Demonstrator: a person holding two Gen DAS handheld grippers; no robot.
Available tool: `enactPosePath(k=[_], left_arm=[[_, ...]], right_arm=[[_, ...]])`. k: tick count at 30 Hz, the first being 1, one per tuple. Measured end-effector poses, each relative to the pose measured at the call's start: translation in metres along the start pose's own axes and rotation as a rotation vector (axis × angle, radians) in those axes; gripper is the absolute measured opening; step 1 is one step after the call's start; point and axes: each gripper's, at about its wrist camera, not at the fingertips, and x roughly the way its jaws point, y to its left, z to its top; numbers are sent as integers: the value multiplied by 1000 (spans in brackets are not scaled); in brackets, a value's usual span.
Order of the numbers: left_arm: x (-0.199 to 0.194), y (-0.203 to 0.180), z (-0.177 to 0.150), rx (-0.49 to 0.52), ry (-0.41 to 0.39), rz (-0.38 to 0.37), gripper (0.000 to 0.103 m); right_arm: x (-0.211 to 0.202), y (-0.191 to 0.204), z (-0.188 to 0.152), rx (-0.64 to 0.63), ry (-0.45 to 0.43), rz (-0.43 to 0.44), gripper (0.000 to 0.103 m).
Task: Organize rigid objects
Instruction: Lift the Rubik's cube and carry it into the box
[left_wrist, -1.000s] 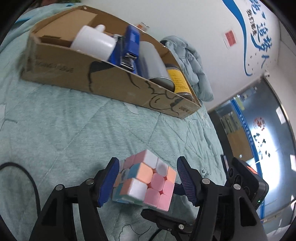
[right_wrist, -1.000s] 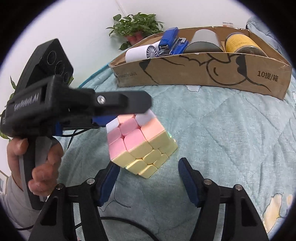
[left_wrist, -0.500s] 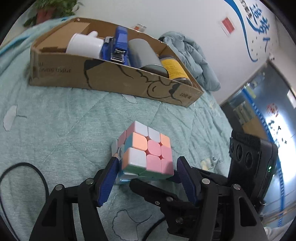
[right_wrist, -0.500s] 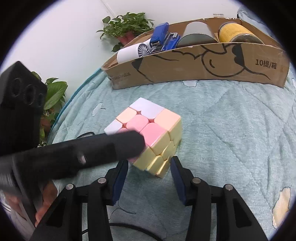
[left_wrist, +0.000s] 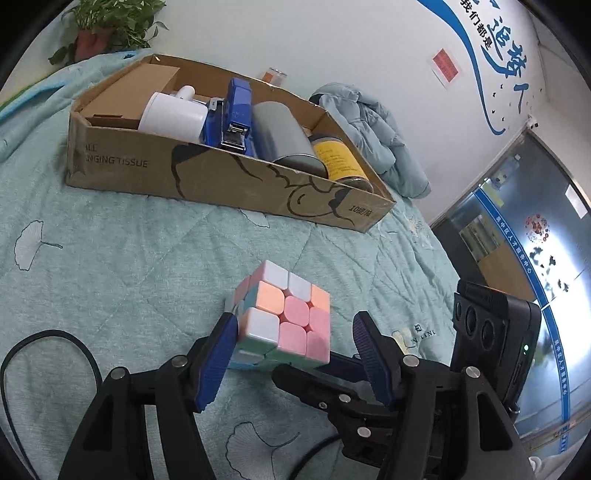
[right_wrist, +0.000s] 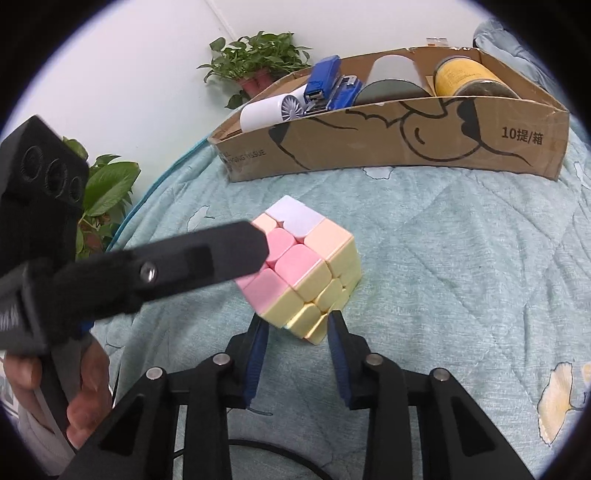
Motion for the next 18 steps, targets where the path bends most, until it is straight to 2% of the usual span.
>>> enactPosePath(k=[6,9,11,13,15,18], left_arm=[[-2,-5,-4,9,14,9,62],[-4,3,-1,-22,28,-22,62],[-7,11,4,-49,18,-28,63],[-8,18,10,-69,11,-43,68],[0,26,16,-92,41,-58,69],[19,35,19,-121,112,-59,67]], right_arm=[[2,0,2,35,10,-6,32],[2,0,2,22,8,-1,32],[0,2,2,-7,-9,-22,32],[-3,7,2,-61,-26,-47,33],[-2,11,3,-95,-34,-52,42],[6,8,6,-82,-19,-56,52]])
